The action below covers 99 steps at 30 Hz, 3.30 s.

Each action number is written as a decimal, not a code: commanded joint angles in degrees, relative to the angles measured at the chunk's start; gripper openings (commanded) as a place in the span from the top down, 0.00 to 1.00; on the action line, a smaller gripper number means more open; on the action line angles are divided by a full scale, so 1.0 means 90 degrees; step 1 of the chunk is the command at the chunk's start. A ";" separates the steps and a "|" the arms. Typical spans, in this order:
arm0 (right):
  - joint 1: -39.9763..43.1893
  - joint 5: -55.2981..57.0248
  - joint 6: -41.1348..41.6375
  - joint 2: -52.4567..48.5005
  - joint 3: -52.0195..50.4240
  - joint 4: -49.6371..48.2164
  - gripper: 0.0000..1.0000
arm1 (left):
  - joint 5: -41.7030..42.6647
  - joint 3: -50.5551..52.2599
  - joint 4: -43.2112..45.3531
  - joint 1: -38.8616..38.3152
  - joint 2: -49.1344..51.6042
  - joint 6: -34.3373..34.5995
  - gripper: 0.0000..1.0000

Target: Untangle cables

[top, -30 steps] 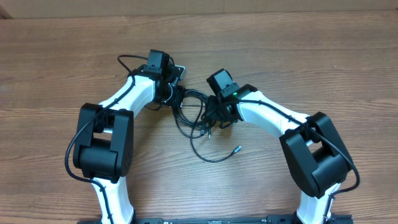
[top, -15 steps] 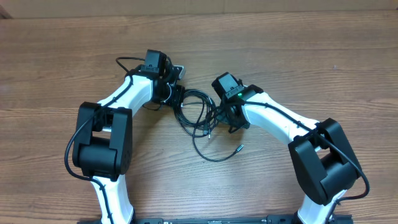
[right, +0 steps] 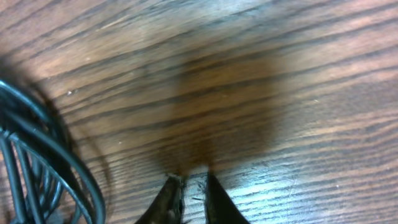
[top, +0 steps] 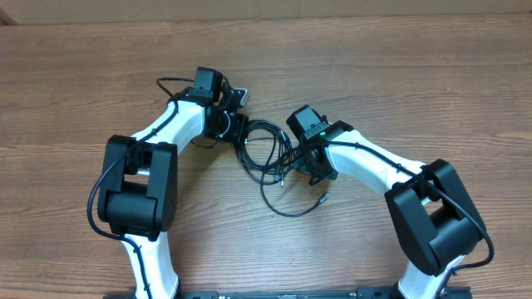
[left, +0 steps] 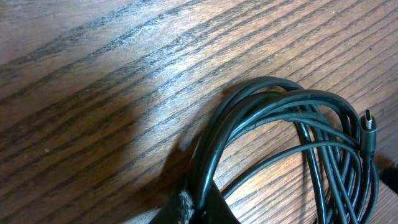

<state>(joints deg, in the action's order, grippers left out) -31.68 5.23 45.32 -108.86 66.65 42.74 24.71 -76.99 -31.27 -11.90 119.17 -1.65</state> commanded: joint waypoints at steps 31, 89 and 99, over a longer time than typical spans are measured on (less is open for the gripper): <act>0.0209 -0.0721 -0.1736 -0.0629 0.1161 -0.0427 0.94 | 0.1200 -0.0007 -0.0046 0.0000 0.0185 -0.1010 0.96; 0.0022 -0.2373 -0.5404 -0.0806 0.1586 -0.1161 0.67 | 0.1042 -0.0687 -0.1052 0.0005 0.0182 -0.1392 0.96; -0.0015 -0.1894 -0.5404 -0.0814 0.1518 -0.1224 0.66 | 0.1039 -0.0687 -0.1061 0.0005 0.0182 -0.1392 0.96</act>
<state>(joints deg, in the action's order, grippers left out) -31.88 -14.98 -3.18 -115.79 79.53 32.38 33.85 -82.04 -40.73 -11.90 119.94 -12.64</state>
